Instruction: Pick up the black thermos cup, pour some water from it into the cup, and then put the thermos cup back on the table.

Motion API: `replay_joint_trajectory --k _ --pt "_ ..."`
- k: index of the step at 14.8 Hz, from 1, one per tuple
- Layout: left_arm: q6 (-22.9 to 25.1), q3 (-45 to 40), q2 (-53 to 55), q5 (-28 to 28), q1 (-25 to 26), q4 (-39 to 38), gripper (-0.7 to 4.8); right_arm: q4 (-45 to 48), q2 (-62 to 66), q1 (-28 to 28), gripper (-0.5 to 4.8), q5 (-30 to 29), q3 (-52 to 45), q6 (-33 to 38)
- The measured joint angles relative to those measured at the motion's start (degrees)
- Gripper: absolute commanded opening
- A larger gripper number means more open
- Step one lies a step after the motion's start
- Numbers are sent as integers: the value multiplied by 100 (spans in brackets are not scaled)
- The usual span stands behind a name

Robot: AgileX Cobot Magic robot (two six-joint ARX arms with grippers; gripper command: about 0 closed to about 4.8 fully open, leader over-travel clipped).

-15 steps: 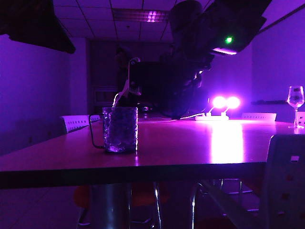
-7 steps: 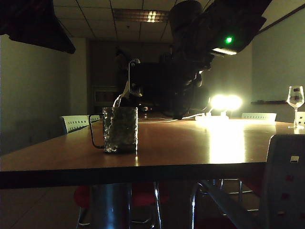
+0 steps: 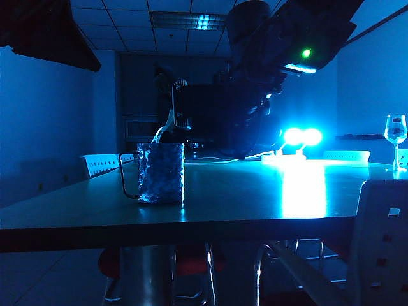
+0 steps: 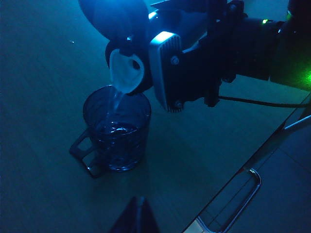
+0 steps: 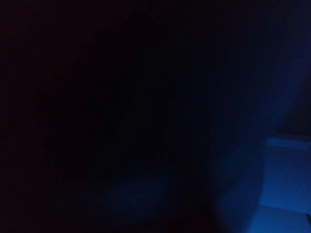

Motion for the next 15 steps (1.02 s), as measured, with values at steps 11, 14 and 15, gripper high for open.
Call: replay_joint_trajectory --k 11,14,15 --pt "0 0 0 0 0 0 -6 2 0 0 156 2 -2 -90" --pt "0 0 -2 0 0 0 -6 4 0 0 156 2 -2 -175" --pt "0 0 0 0 0 0 -6 4 0 0 156 2 -2 -175"
